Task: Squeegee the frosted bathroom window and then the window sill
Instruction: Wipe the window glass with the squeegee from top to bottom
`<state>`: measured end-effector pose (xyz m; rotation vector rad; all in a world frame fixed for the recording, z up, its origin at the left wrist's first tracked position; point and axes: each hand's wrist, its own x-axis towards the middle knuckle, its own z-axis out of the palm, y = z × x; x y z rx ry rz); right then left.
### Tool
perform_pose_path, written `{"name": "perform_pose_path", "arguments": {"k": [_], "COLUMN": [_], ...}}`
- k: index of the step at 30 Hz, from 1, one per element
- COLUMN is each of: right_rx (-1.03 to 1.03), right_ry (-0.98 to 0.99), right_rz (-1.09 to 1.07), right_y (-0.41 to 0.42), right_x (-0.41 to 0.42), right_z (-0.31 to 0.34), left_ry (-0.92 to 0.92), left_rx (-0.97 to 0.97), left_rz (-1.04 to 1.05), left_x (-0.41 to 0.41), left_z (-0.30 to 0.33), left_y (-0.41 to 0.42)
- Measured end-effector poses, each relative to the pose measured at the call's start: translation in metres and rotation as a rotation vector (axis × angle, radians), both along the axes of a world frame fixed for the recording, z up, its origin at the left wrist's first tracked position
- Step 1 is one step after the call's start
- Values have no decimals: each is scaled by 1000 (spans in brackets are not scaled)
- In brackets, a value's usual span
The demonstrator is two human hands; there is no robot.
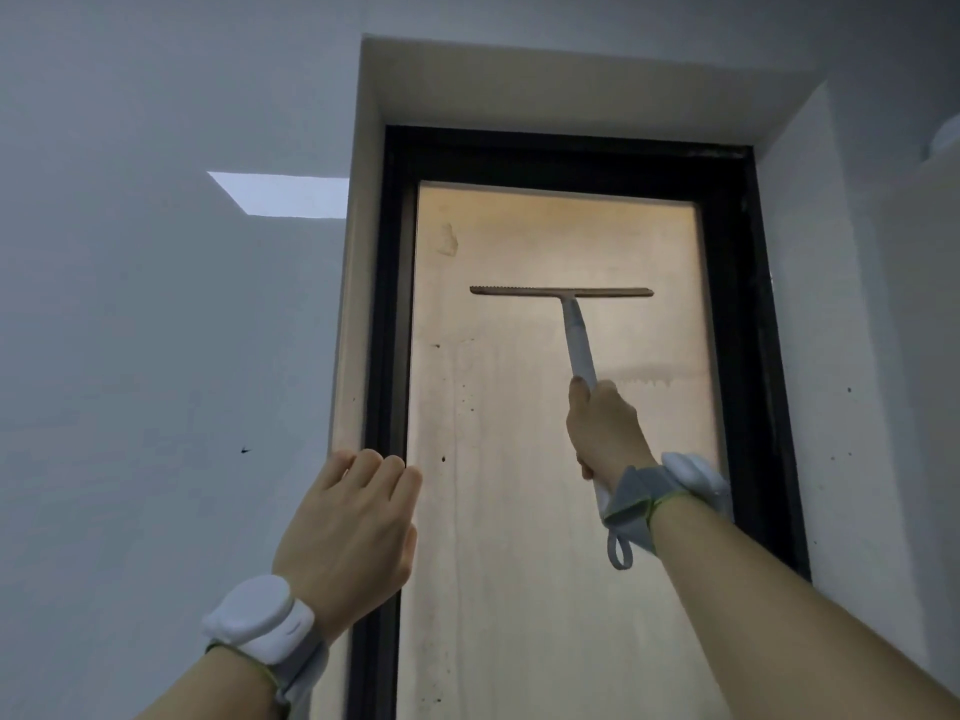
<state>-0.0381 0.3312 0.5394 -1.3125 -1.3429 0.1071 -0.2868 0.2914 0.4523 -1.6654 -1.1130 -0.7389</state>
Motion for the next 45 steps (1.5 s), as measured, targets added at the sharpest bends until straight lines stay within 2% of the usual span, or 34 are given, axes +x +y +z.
{"name": "perform_pose_path", "arguments": {"k": [8,14,19,24,30,45], "right_rx": [-55,-124,-55,-22,12,1], "right_ry": [-44,-53,-14,126,215,-177], "right_rz": [-20,-25,-25,75,126,-134], "right_y": [0,-16,-24,-23,-17,5], "right_x": [9,14,4,-17,-34,-59], "right_z": [-79,-80,-45,16,46,2], "left_ry": [-5,-13,-51,-85,-93,-76], "left_rx": [15,90,156,189,191,185], "left_rz": [-31,-81,-158,-182,-164,-149], "left_x": [0,-2,-5,-7,-3,-5], "left_z": [0,-3,-5,-5,-5,-6], "left_y": [-1,1,7,9,9,13]}}
